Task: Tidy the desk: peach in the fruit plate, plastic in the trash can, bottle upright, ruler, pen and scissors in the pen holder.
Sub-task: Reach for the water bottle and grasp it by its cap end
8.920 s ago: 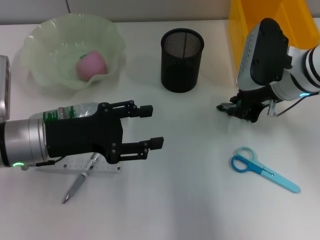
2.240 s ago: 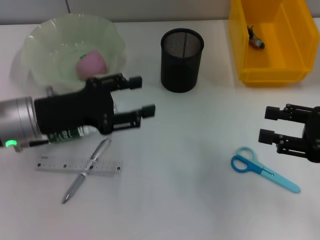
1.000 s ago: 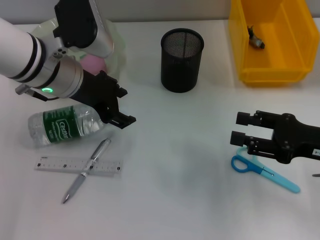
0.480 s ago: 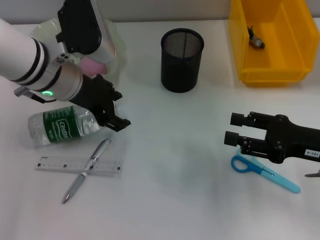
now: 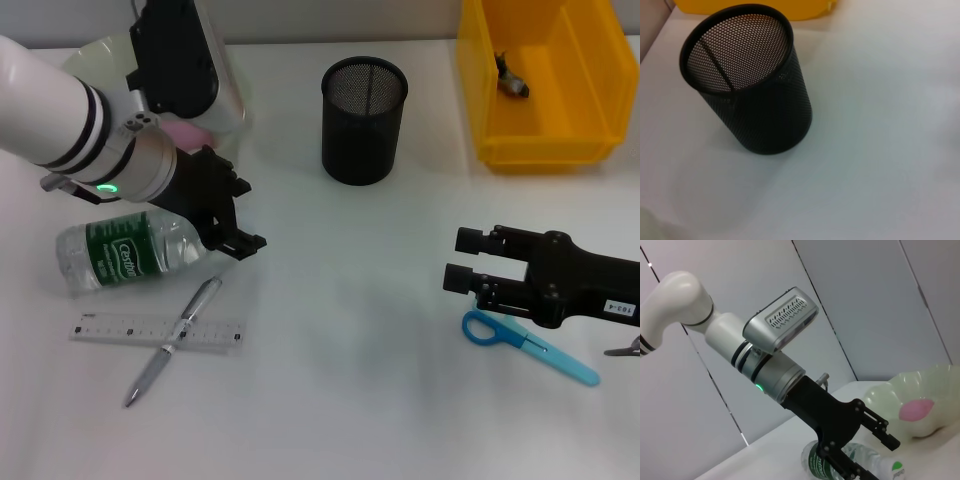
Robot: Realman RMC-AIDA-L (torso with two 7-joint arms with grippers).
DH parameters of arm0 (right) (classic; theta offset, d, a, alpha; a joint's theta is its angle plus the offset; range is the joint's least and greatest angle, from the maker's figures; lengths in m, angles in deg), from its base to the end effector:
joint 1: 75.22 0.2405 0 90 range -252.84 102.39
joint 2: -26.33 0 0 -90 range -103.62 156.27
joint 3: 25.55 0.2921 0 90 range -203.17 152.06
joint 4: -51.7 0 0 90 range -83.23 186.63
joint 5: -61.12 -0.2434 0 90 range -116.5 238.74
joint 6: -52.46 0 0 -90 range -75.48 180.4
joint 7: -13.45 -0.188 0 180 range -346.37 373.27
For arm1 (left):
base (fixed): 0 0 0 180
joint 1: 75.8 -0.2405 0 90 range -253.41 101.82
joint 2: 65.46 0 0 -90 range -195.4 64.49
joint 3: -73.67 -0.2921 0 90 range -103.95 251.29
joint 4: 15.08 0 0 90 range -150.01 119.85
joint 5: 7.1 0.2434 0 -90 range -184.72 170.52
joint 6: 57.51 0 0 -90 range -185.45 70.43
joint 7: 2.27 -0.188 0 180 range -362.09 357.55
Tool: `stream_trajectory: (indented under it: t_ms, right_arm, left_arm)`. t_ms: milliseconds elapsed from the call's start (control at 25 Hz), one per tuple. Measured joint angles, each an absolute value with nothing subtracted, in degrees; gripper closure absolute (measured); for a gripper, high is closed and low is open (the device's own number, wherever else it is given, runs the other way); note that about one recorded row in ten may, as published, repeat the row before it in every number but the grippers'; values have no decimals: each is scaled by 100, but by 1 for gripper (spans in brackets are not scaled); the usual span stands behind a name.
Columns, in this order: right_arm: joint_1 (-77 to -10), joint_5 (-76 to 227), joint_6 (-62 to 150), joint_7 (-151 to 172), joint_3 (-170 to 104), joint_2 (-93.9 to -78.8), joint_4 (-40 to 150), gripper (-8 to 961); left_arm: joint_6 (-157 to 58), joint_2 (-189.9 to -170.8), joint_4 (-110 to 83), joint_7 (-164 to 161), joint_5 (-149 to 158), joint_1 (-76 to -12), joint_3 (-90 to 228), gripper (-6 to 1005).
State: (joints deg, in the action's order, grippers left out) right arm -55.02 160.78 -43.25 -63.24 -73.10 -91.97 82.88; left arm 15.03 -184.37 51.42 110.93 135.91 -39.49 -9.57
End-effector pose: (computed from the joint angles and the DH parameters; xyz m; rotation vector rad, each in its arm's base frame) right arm 0.3142 0.3186 -0.0635 -2.6625 0.8111 1.0085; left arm -0.2157 0.4427 -0.0934 -2.7823 -0.1408 0.4634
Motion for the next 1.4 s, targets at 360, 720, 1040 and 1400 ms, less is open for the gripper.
stream_trajectory:
  t_ms: [360, 720, 1040, 1400]
  right_arm:
    - [-5497, 16077, -4324, -6313, -7310, -9197, 8271, 293]
    - [-5472, 16077, -4299, -6226, -7266, -9252, 8211, 293]
    - [-5433, 16077, -4292, -6218, -7266, -9259, 8138, 293]
    - [-5418, 16077, -4323, -6218, -7257, -9259, 8142, 293]
  left_arm:
    - [1481, -18445, 5082, 11104, 13661, -3943, -1016, 366]
    - [1255, -18446, 4901, 11111, 13667, -3928, -1117, 386]
    - [1178, -18446, 4765, 11110, 13664, -3902, -1117, 405]
    - [1136, -18446, 4714, 11059, 13668, -3889, -1132, 425]
